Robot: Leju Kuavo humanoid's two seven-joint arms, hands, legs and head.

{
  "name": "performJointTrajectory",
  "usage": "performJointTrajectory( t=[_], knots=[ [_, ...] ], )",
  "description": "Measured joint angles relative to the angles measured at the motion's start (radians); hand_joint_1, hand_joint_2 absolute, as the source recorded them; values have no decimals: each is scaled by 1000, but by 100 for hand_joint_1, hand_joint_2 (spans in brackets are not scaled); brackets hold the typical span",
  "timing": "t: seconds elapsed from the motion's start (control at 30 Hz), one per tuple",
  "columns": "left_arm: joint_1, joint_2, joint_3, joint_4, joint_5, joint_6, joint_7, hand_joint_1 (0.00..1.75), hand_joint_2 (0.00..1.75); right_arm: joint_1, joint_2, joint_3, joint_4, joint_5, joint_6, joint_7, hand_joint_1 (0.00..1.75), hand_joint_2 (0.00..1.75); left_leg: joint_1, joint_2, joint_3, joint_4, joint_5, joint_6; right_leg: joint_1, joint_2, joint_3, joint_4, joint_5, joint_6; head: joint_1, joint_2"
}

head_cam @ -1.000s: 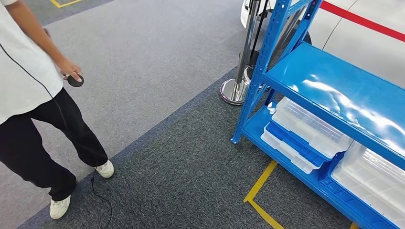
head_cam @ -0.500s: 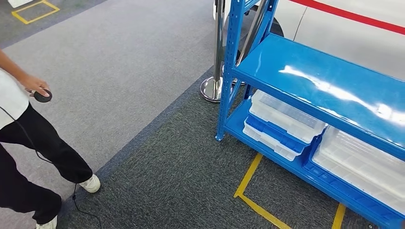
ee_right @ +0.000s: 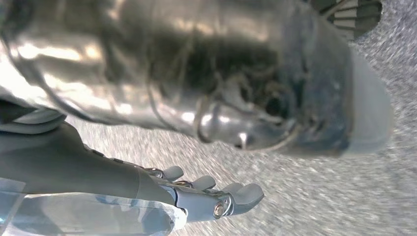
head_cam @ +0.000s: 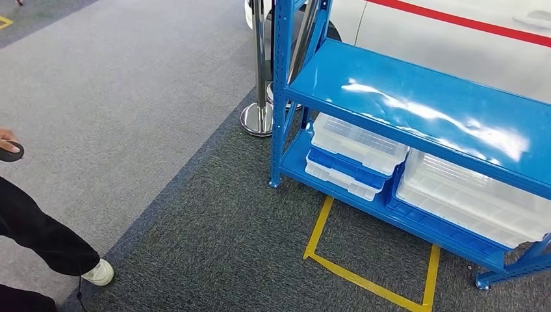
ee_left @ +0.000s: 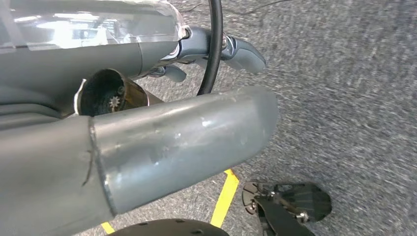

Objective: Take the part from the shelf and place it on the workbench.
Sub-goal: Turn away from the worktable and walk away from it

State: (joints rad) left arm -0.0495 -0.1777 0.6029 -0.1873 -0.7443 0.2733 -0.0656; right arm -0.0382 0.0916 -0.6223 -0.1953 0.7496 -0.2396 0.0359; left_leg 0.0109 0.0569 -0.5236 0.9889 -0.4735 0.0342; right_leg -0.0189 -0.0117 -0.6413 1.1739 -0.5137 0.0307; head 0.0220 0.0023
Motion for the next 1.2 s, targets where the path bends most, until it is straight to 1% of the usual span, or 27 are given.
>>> performJointTrajectory(
  t=[0.07, 0.1, 0.13, 0.2, 0.23, 0.3, 0.33, 0.37, 0.4, 0.43, 0.47, 0.5, 0.57, 0.6, 0.63, 0.7, 0.77, 0.8, 0.87, 0.9, 0.93, 0.97, 1.0, 1.07, 1.1, 1.13, 1.2],
  knots=[
    [-2, 0, 2, 0, 0, 0, 0, 0, 0, -1, 0, -1, 0, 0, 0, -2, 0, 0, -4, 15, 3, 6, -8, -10, 6, -26, 66, -121, 41, -10, 0, 0],
    [-3, 0, 2, 0, 0, -1, 0, 0, 0, -2, 0, -2, 0, 0, 0, -3, 0, 0, -6, 21, 6, 7, -11, -15, 9, -33, 77, -147, 45, -16, 0, 0],
    [-4, 0, 2, 0, 0, -1, 0, 0, 0, -2, 0, -2, 0, 1, 0, -4, 0, 0, -8, 27, 8, 7, -12, -21, 13, -30, 76, -149, 43, -22, 0, 0],
    [-8, 1, 3, 0, -1, -1, 0, 0, 0, -1, 0, -3, 0, 2, 0, -6, 0, 0, -7, 34, 13, 9, -16, -33, 10, -14, 75, -154, 47, -33, -1, 0],
    [-9, 1, 3, 0, -2, -1, 0, 0, 0, -1, 1, -4, 0, 3, 0, -7, 0, 0, -6, 24, 10, 20, -27, -38, 6, -7, 76, -157, 50, -40, -1, 0],
    [-9, 1, 4, -1, -3, -1, -1, 0, 0, -2, 2, -7, 0, 4, 0, -8, 0, 0, -2, -16, -23, 101, -81, -48, 1, 6, 77, -163, 56, -51, -2, 0],
    [-8, 1, 4, -1, -3, -1, -1, 0, 0, -3, 2, -8, 0, 4, 0, -8, 0, 0, -1, -35, -55, 169, -118, -50, 1, 14, 75, -163, 57, -54, -3, 0],
    [-6, 1, 5, -1, -3, -1, -1, 0, 0, -3, 2, -9, 0, 4, 0, -8, 0, 0, 0, -44, -88, 239, -147, -52, 2, 23, 72, -161, 58, -56, -3, 0],
    [-4, 1, 6, -1, -3, -1, -1, 0, 0, -3, 2, -11, 0, 5, 0, -8, 0, 0, 1, -47, -112, 288, -161, -53, 3, 33, 70, -159, 58, -56, -3, 0],
    [-3, 1, 7, -1, -3, -1, -1, 0, 0, -3, 2, -12, 0, 5, 0, -8, 0, 0, 1, -48, -120, 300, -152, -52, 4, 45, 68, -156, 58, -56, -3, 0],
    [-2, 1, 8, -1, -3, -1, -2, 0, 0, -3, 2, -13, 0, 6, 0, -8, 0, 0, 1, -50, -108, 271, -123, -50, 5, 56, 67, -153, 58, -56, -3, 0],
    [-1, 2, 9, -1, -4, -2, -3, 0, 0, -3, 3, -13, 0, 7, 0, -8, 0, 0, 1, -57, -79, 206, -83, -47, 5, 68, 67, -150, 58, -55, -3, 0],
    [-2, 3, 11, -1, -5, -2, -5, 0, 0, -4, 4, -14, 0, 8, 0, -8, 0, 0, 0, -89, -19, 71, -28, -37, 5, 89, 65, -146, 58, -51, -3, 0],
    [-3, 4, 11, -1, -6, -2, -6, 0, 0, -4, 5, -15, 0, 8, 0, -8, 0, 0, -1, -101, -4, 32, -18, -34, 5, 96, 63, -145, 59, -46, -3, 0],
    [-5, 5, 11, -1, -7, -2, -6, 0, 0, -4, 5, -16, 0, 8, 0, -8, 0, 0, -2, -107, 0, 18, -19, -32, 5, 103, 60, -146, 61, -40, -3, 0],
    [-8, 6, 12, -1, -9, -2, -7, 0, 0, -1, 5, -17, 0, 9, 0, -9, 0, 0, -2, -93, 1, 11, -12, -24, 4, 115, 57, -150, 65, -25, -3, 0],
    [-9, 6, 12, -1, -10, -2, -7, 0, 0, 0, 4, -18, 0, 9, 0, -10, 0, 0, 3, -74, 5, -2, -1, -10, 6, 91, 45, -126, 47, -17, -2, 0],
    [-8, 6, 12, -1, -10, -2, -8, 0, 0, -1, 3, -18, 0, 10, 0, -10, 0, 0, 6, -62, 6, -7, 4, -5, 7, 69, 26, -85, 21, -15, -1, 0],
    [-5, 6, 13, -1, -11, -2, -8, 0, 0, -5, 3, -18, 0, 11, 0, -11, 0, 0, 4, -40, 3, -8, 6, -1, 5, 32, -34, 40, -46, -10, 0, 0],
    [-3, 6, 13, -1, -11, -2, -8, 0, 0, -5, 3, -18, 0, 11, 0, -11, 0, 0, 3, -28, 1, -7, 5, -1, 4, 25, -59, 95, -66, -7, 0, 0],
    [-2, 6, 13, -1, -11, -2, -9, 0, 0, -5, 3, -18, 0, 12, 0, -11, 0, 0, 2, -17, 0, -5, 4, -1, 3, 21, -70, 120, -67, -5, 0, 0],
    [-3, 6, 13, -1, -11, -2, -9, 0, 0, -4, 3, -18, 0, 13, 0, -11, 0, 0, 2, -6, 0, -3, 2, -2, 2, 17, -60, 106, -50, -3, 1, 0],
    [-4, 5, 13, -1, -11, -2, -9, 0, 0, -4, 3, -19, 0, 14, 0, -11, 0, 0, 3, 3, 1, 0, -1, -4, 1, 10, -31, 54, -19, -2, 1, 0],
    [-6, 4, 13, -1, -11, -2, -11, 0, 0, -4, 1, -19, 0, 15, 0, -12, 0, 0, 0, 20, 2, 8, -9, -13, 1, -22, 39, -80, 31, -7, 1, 0],
    [-6, 4, 13, -1, -11, -2, -12, 0, 0, -6, 0, -19, 0, 16, 0, -14, 0, 0, -3, 27, 3, 11, -14, -19, 3, -33, 60, -121, 41, -12, 1, 0],
    [-7, 4, 13, -1, -11, -2, -13, 0, 0, -7, 0, -19, 0, 17, 0, -16, 0, 0, -5, 34, 4, 13, -17, -26, 6, -38, 67, -139, 41, -18, 0, 0],
    [-10, 4, 13, -1, -11, -2, -16, 0, 0, -7, 0, -19, 0, 17, 0, -19, 0, 0, -6, 45, 10, 12, -22, -37, 8, -23, 65, -138, 41, -31, 0, 0]
  ],
)
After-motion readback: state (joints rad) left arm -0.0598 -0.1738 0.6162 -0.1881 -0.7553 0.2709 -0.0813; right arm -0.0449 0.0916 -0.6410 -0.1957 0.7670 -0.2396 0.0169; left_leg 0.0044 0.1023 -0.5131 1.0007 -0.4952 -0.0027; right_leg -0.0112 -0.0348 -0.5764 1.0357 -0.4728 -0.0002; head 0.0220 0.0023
